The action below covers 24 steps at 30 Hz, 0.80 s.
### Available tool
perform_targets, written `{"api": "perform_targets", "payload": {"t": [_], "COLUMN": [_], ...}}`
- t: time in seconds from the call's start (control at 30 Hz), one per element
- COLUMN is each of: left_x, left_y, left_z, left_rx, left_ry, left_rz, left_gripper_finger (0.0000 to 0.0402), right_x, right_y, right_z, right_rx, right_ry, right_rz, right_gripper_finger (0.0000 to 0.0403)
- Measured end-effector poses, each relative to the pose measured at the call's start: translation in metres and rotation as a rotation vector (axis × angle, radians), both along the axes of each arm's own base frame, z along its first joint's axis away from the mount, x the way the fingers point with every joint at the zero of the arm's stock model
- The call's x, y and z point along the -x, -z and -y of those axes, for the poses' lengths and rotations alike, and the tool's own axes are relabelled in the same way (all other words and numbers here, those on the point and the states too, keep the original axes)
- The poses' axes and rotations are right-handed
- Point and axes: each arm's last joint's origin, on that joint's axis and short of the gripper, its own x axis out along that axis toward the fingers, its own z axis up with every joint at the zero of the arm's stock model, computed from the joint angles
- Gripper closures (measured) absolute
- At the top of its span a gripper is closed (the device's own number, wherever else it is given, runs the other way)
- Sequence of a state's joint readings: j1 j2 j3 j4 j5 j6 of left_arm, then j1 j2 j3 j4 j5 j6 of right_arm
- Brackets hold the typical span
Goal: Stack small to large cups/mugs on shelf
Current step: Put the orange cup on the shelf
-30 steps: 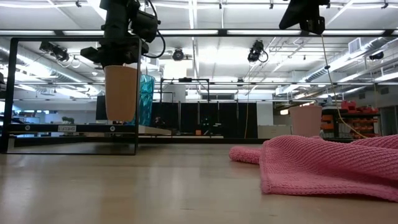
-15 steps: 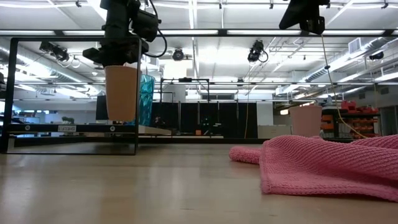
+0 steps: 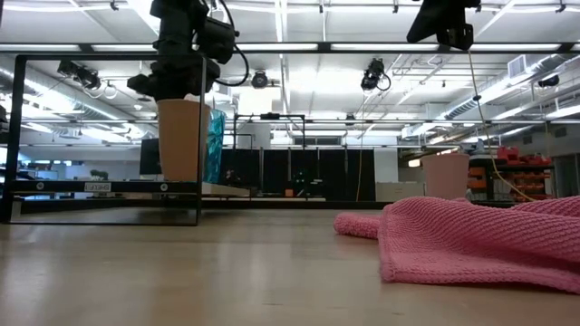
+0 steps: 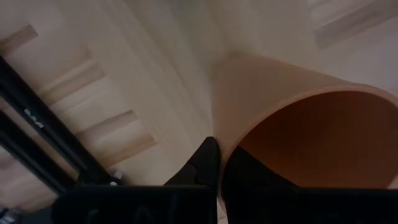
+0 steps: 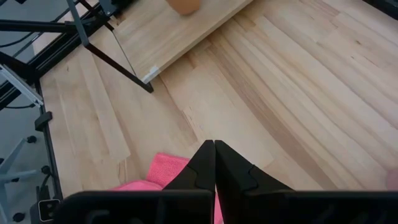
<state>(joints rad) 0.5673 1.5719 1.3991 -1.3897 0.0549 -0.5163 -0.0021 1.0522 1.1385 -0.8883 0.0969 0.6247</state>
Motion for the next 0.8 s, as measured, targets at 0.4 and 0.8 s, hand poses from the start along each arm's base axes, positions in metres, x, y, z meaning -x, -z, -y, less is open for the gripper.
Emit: {"api": "perform_targets", "payload": {"t": [0.4,0.8], "left_x": [0.0,-0.007], "left_y": [0.002,0.011], "left_z": [0.001,0.001], "left_rx": [0.012,0.037], "left_ry": [0.014,0.049], "left_rz": [-0.019,-0.051], "left_gripper_finger": [0.0391,0.0386], "right_x": [0.0,0.0], "right_y": [0.0,0.0], "right_z": [0.0,0.0], "right_rx": [0.013,0.018], "right_ry": [-0.013,-0.019], "right_rz": [-0.002,-0.003], "right_gripper_finger": [0.0398,0.0397]}}
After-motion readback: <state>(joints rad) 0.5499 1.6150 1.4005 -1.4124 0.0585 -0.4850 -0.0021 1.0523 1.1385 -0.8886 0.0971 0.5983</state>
